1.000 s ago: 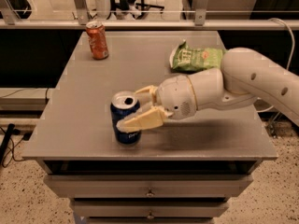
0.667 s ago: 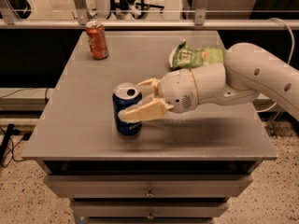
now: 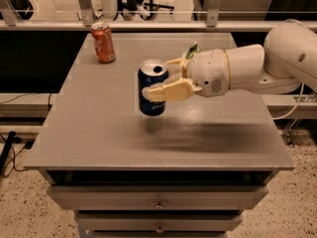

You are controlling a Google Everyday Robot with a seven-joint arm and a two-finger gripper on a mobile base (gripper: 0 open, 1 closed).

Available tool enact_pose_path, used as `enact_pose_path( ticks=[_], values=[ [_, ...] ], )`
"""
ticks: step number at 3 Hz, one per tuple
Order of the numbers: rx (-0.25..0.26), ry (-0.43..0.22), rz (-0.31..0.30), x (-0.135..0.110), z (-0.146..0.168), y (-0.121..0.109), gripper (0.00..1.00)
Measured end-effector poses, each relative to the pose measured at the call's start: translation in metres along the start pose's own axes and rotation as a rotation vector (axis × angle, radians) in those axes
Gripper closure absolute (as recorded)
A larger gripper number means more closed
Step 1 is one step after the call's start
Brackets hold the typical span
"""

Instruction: Move pepsi can near coke can

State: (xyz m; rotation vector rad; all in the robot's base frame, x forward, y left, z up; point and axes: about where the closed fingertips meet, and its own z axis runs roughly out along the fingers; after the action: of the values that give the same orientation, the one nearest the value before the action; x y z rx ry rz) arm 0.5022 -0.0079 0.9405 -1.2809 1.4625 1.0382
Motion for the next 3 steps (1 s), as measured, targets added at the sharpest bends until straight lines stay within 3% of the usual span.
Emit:
enact_pose_path(
  ticks=[1,2,3],
  values=[
    [0.009,-0.019,-0.006,0.000,0.003,-0.003,1.00],
    [0.034,-0.051,-0.075,-0.005,0.025,-0.051,1.00],
    [0.041,-0.060,-0.165,-0.032,0.078,-0.133,1.00]
  ],
)
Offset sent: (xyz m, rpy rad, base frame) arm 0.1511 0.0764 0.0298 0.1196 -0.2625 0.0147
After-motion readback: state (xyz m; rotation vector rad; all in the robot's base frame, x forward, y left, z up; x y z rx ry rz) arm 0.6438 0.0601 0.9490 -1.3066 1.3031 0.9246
